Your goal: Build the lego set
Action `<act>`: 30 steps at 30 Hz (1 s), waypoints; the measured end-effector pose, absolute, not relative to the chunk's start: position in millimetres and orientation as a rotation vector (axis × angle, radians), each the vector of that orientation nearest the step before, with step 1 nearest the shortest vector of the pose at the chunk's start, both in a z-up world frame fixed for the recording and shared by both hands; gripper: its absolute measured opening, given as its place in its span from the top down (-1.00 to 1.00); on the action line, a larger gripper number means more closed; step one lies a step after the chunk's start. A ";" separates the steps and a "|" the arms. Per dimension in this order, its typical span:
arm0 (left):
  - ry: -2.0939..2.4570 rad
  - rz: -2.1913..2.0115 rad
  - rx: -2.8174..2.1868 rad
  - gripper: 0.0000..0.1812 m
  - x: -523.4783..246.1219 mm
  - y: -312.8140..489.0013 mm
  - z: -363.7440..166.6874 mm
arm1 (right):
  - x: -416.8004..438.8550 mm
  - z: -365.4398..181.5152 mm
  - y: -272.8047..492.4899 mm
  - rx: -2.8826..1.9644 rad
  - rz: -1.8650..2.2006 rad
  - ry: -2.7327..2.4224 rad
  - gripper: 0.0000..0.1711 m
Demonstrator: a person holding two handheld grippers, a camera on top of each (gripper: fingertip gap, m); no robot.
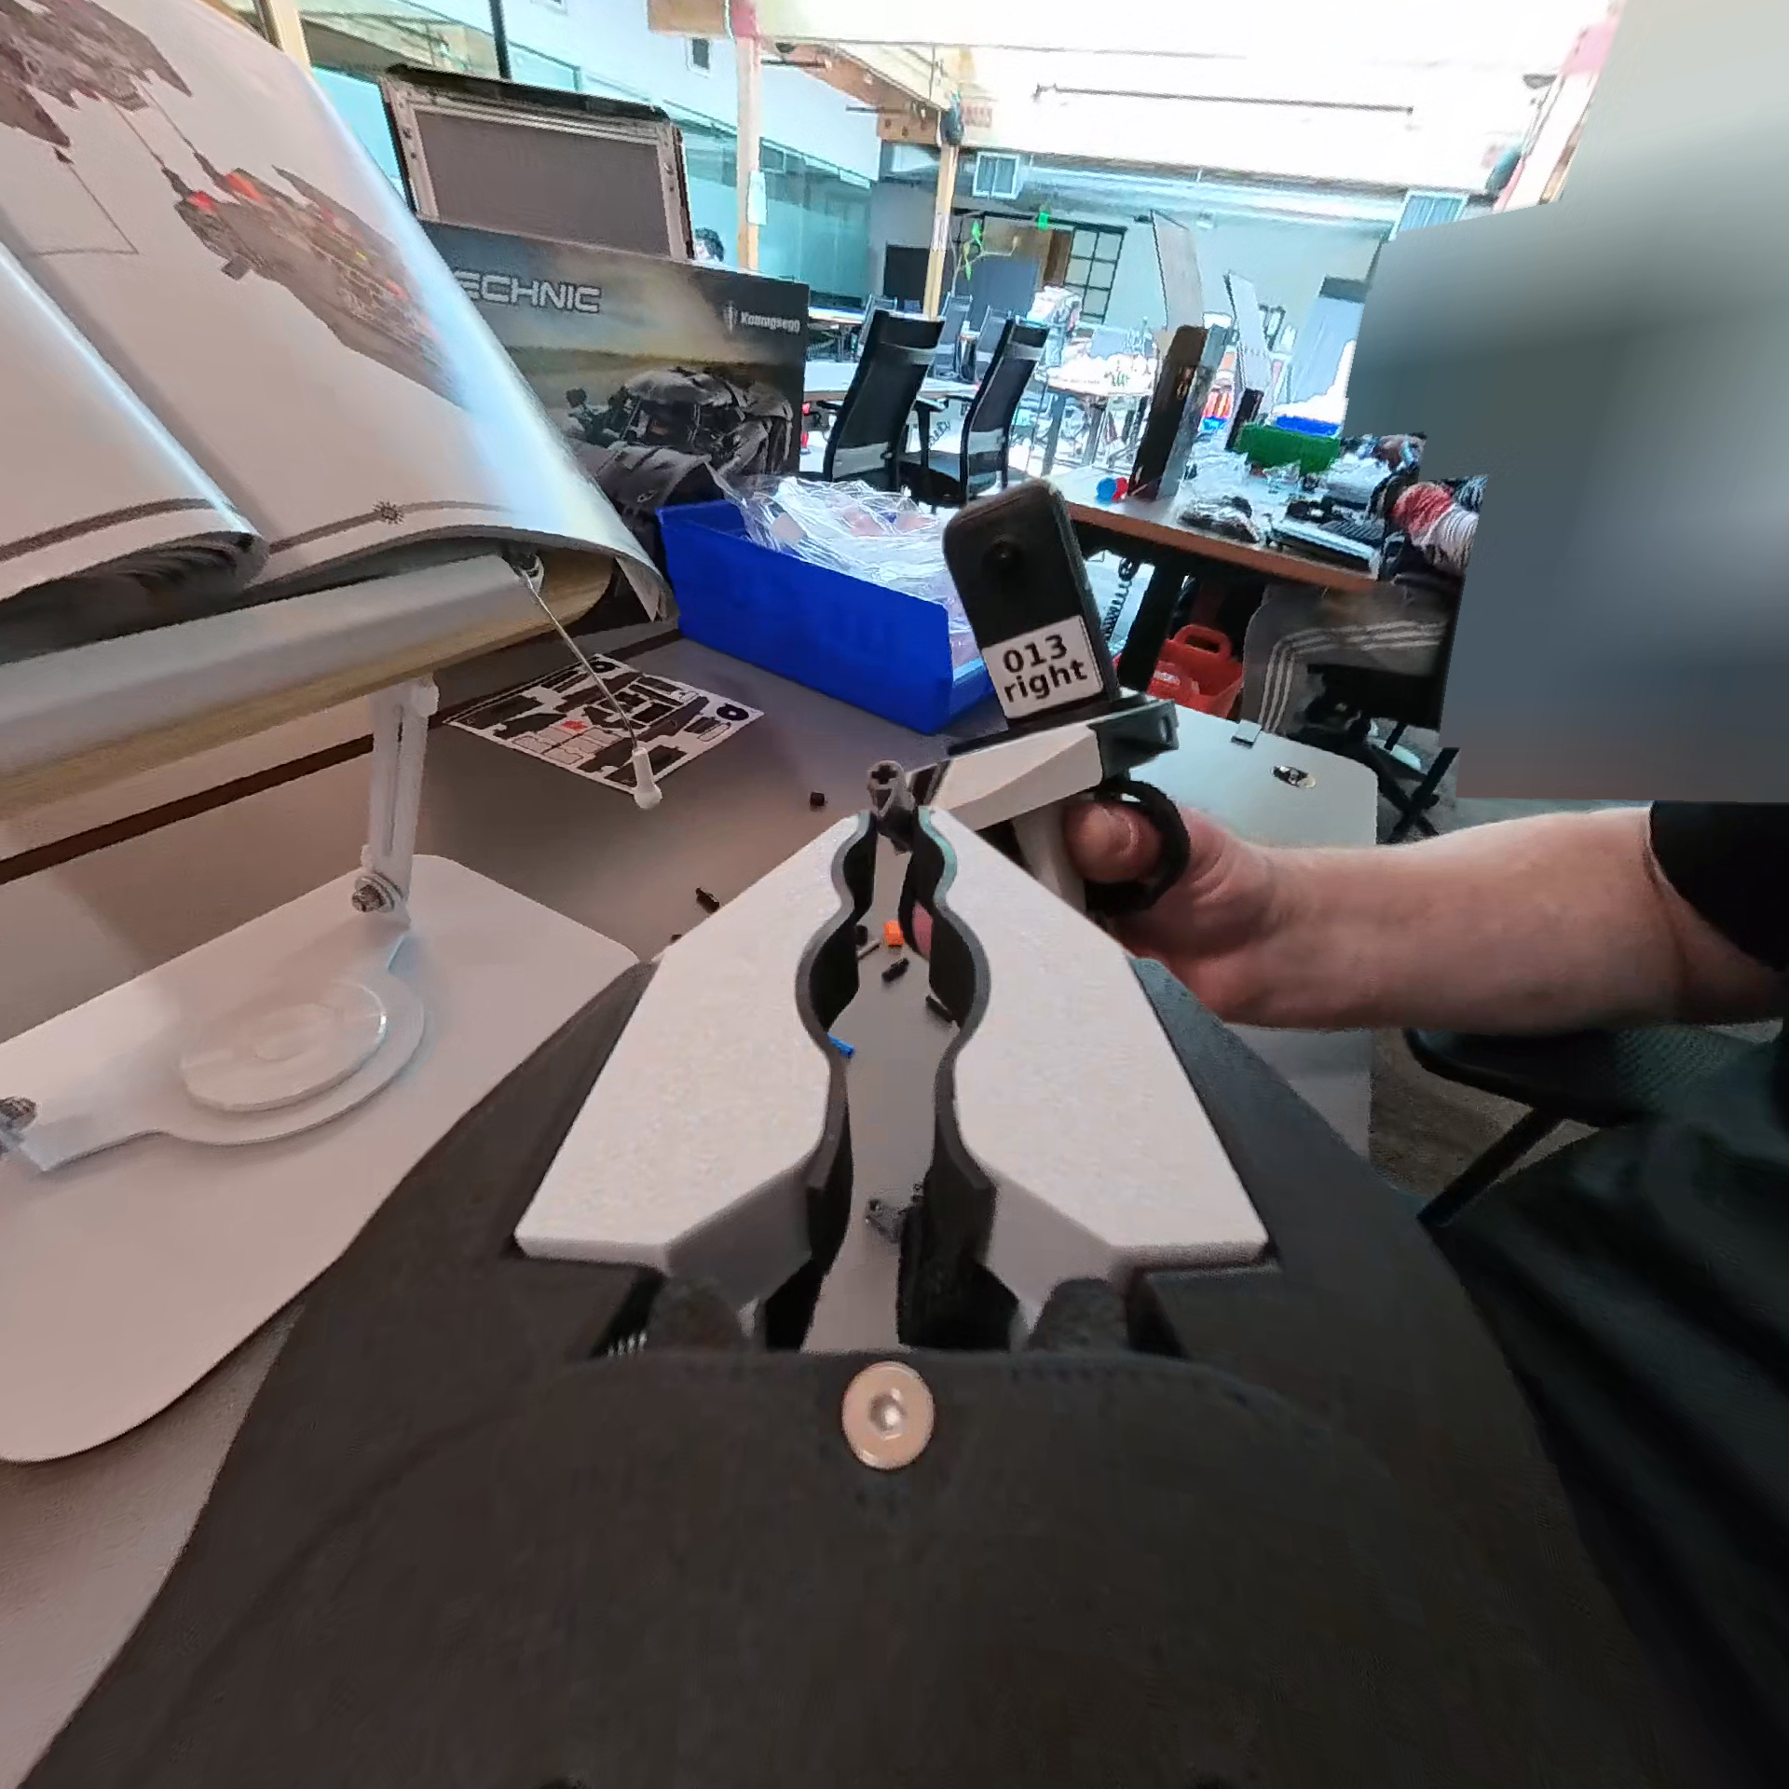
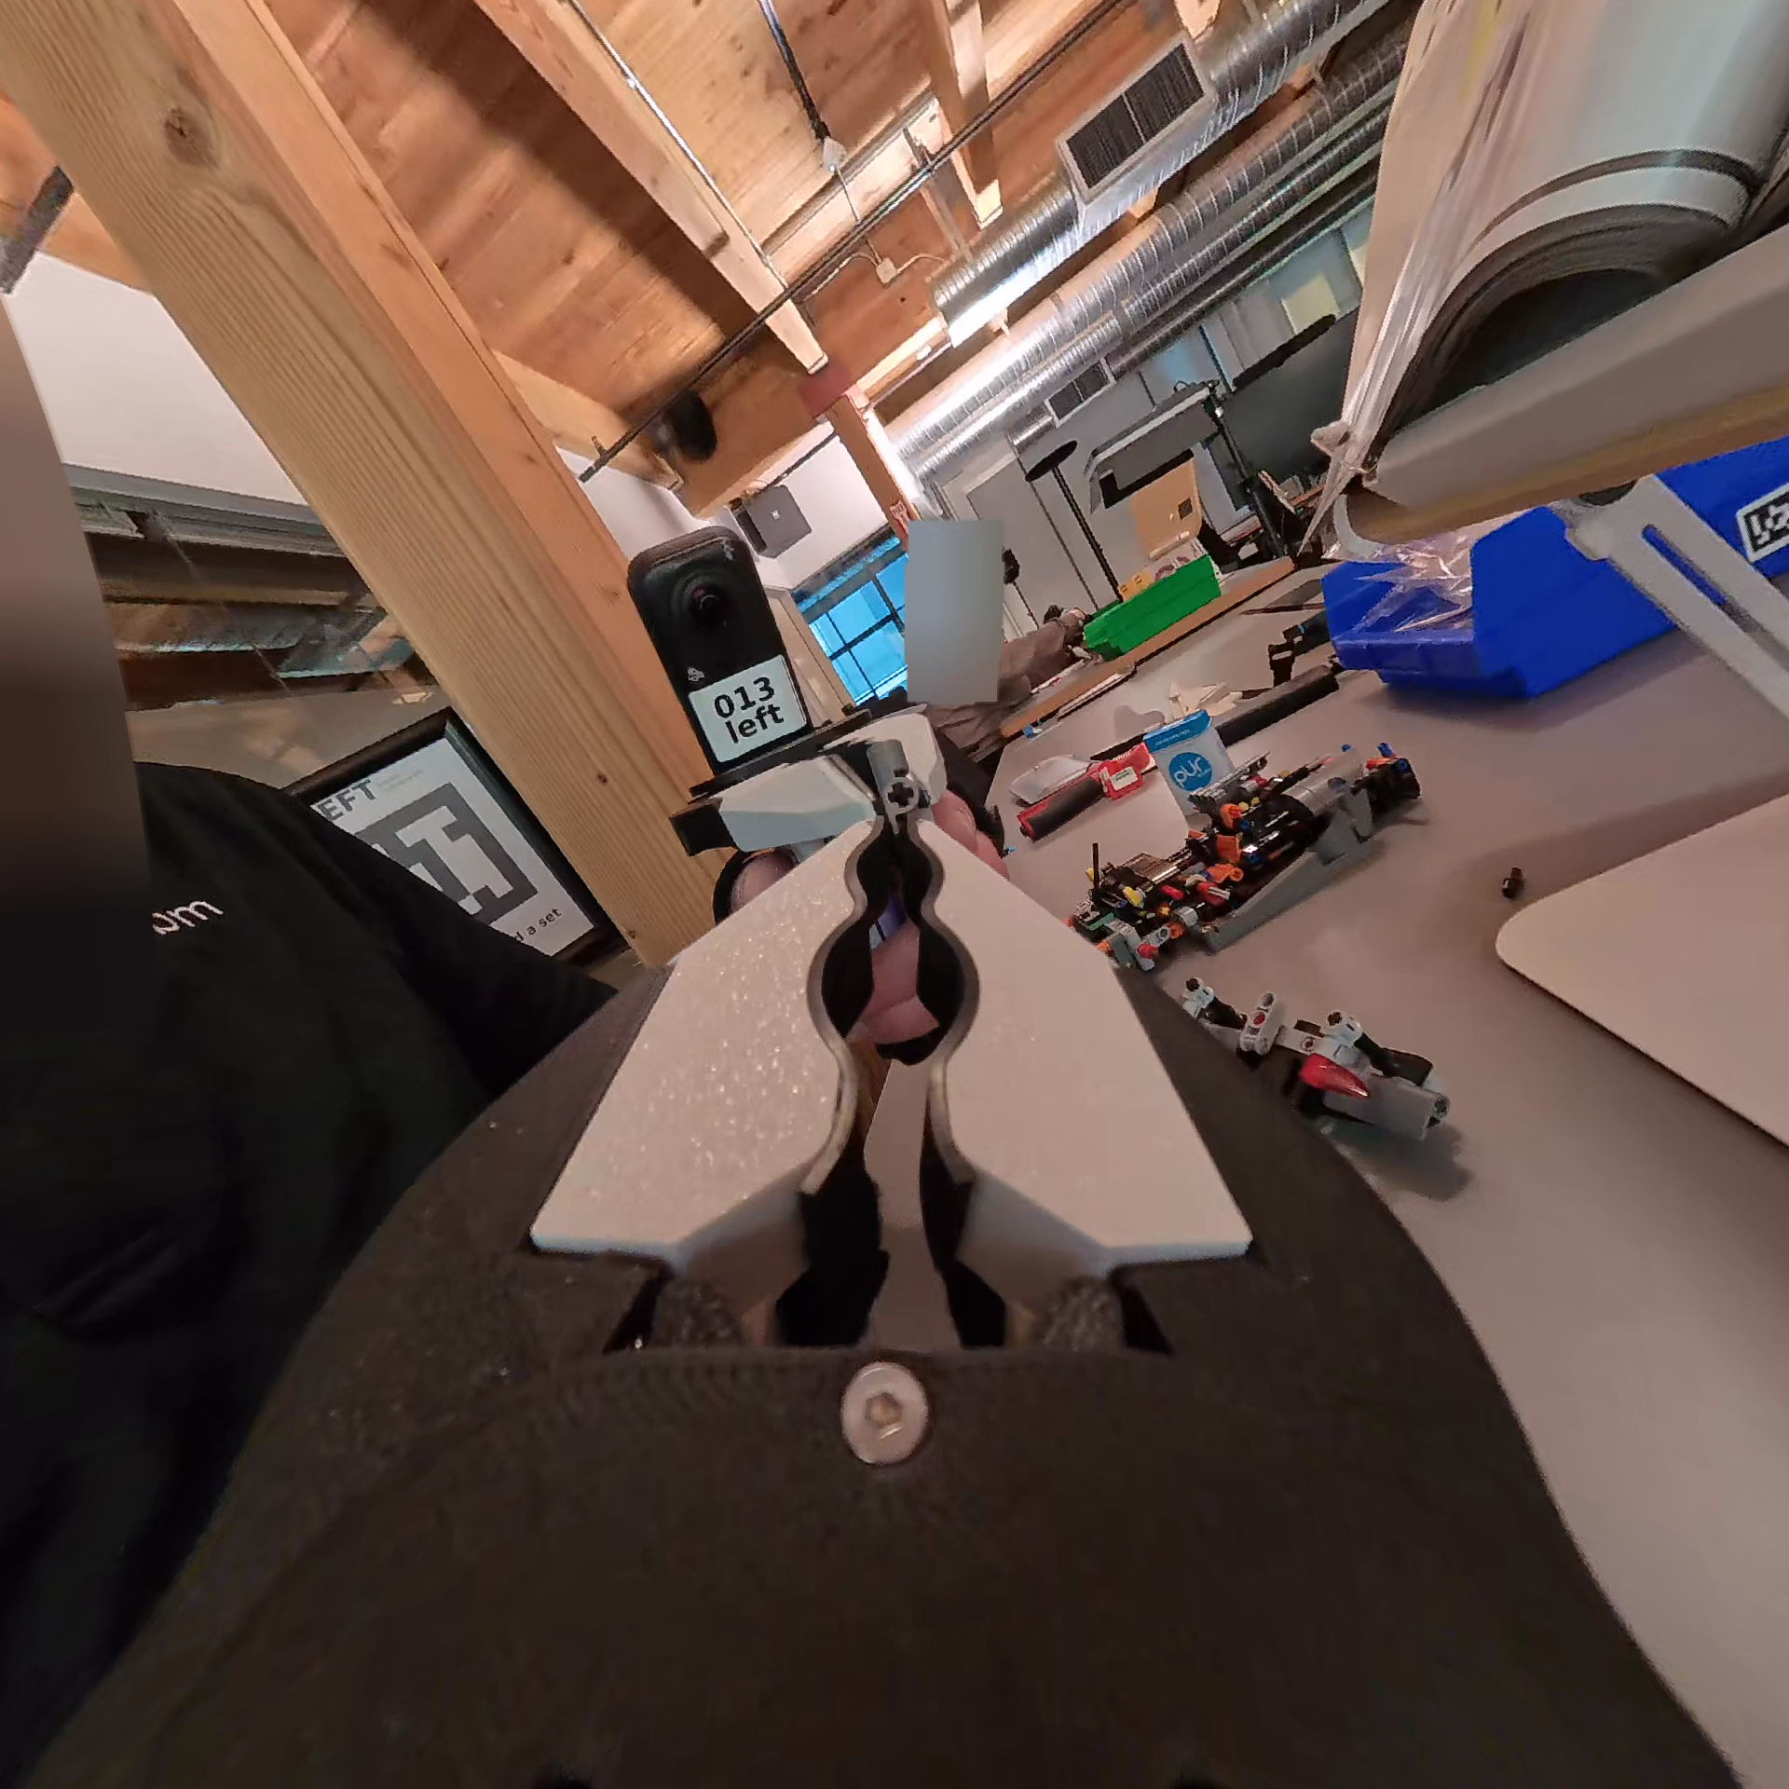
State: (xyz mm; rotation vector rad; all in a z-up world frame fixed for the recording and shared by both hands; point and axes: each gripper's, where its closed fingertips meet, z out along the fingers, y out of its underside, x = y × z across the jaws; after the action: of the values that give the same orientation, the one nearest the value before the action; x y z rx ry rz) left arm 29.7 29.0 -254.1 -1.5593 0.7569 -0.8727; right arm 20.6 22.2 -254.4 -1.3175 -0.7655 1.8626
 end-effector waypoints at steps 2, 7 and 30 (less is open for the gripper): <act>0.724 -0.925 -1.558 0.95 29.7 28.5 -252.0 | 20.5 -252.8 21.5 -1.304 1.851 -0.763 1.00; 0.670 -0.992 -1.541 0.95 27.0 28.5 -249.3 | 17.9 -251.8 20.6 -1.319 1.765 -0.799 1.00; 0.675 -0.812 -1.783 0.96 -20.2 -4.4 -325.2 | 179.9 -392.9 98.1 -1.889 0.537 -1.544 0.89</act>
State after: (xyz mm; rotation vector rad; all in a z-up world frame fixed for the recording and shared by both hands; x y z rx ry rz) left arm -20.2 -4.4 -325.2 -1.7834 0.6754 -0.8119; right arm 179.9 98.1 -392.9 -1.8887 -1.5436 0.5374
